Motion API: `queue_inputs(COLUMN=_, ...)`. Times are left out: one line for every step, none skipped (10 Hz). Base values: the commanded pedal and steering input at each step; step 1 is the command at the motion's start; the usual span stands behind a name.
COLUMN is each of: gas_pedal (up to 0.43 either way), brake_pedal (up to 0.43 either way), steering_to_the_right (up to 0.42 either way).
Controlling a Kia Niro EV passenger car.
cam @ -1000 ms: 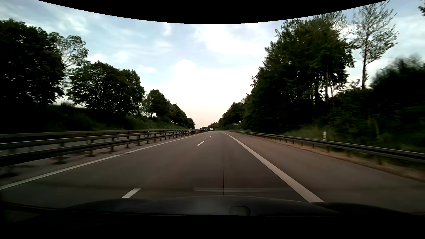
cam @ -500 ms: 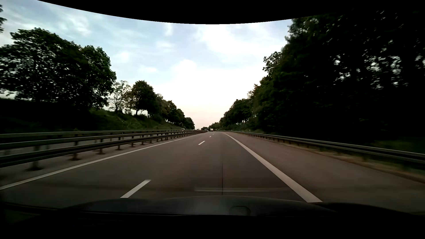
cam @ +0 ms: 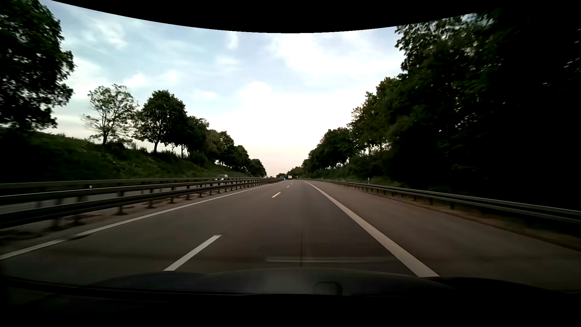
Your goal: Follow the waypoints while adhering to traffic rules and regulations
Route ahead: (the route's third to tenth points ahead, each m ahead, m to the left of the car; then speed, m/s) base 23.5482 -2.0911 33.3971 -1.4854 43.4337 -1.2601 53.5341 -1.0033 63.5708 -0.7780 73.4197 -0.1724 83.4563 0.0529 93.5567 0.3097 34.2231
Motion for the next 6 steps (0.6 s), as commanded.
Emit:
queue_inputs(gas_pedal=0.268, brake_pedal=0.006, steering_to_the_right=-0.005)
queue_inputs(gas_pedal=0.268, brake_pedal=0.006, steering_to_the_right=-0.005)
queue_inputs(gas_pedal=0.268, brake_pedal=0.006, steering_to_the_right=-0.005)
queue_inputs(gas_pedal=0.268, brake_pedal=0.006, steering_to_the_right=-0.005)
queue_inputs(gas_pedal=0.268, brake_pedal=0.006, steering_to_the_right=-0.005)
queue_inputs(gas_pedal=0.268, brake_pedal=0.006, steering_to_the_right=-0.005)
